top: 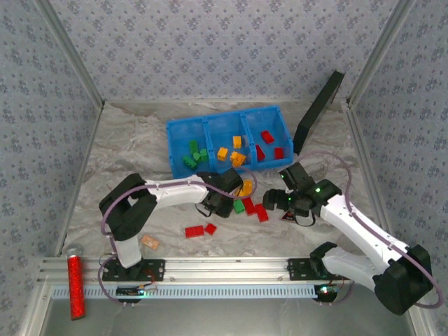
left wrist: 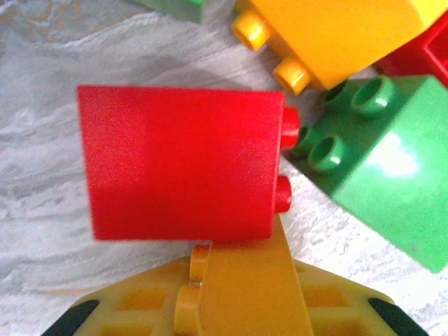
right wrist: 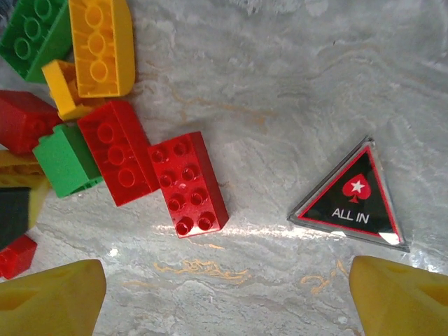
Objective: Sort the legos into containers by color
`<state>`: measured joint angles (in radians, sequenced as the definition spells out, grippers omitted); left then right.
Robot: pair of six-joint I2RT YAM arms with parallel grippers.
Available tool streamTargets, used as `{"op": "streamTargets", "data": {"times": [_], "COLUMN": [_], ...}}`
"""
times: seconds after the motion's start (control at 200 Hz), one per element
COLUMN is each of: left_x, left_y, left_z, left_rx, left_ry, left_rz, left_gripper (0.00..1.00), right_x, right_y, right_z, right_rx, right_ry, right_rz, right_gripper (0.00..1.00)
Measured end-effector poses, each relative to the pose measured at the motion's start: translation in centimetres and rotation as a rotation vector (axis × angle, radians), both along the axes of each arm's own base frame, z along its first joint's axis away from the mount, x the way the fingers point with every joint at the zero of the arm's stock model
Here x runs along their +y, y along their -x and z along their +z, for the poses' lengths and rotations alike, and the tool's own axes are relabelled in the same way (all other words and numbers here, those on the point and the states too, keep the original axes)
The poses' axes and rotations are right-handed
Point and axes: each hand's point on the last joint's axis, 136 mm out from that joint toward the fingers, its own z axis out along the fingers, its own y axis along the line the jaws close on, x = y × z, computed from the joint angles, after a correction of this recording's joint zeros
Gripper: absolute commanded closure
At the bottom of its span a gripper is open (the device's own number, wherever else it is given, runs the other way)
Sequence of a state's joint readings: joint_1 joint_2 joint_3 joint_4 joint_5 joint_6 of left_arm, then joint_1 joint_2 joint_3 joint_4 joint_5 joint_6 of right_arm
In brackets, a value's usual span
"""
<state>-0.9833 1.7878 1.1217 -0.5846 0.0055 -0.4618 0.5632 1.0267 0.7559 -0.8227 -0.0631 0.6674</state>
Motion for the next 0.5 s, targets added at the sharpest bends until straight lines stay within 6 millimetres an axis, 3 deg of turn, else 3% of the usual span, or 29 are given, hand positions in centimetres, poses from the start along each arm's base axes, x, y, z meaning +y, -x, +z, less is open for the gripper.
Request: {"op": "streamTargets", "data": {"times": [0.15, 0.325, 0.5], "left_x": [-0.9, -2.6, -2.9], "left_y": [-1.6, -5.5, -10.0], "left_z": [3.7, 10.5, 15.1], "left_rx": [-0.044, -0.173, -0.284], "left_ry": [0.037, 0.151, 0.207], "left_rz": [-0.008, -0.006, 0.02], "left_gripper": [0.76, 0.77, 0.77], "right_x": [0.8, 1.7, 2.2], "right_y": [0.4, 0.7, 1.0], "right_z": [-1.3, -2.7, -4.3], "right_rx": [0.041, 0.078, 0.112], "right_ry": [0.024, 0.06, 0.125], "right_rz": [0.037, 0.081, 0.128], "right_gripper": [0.08, 0.09, 0.1]}}
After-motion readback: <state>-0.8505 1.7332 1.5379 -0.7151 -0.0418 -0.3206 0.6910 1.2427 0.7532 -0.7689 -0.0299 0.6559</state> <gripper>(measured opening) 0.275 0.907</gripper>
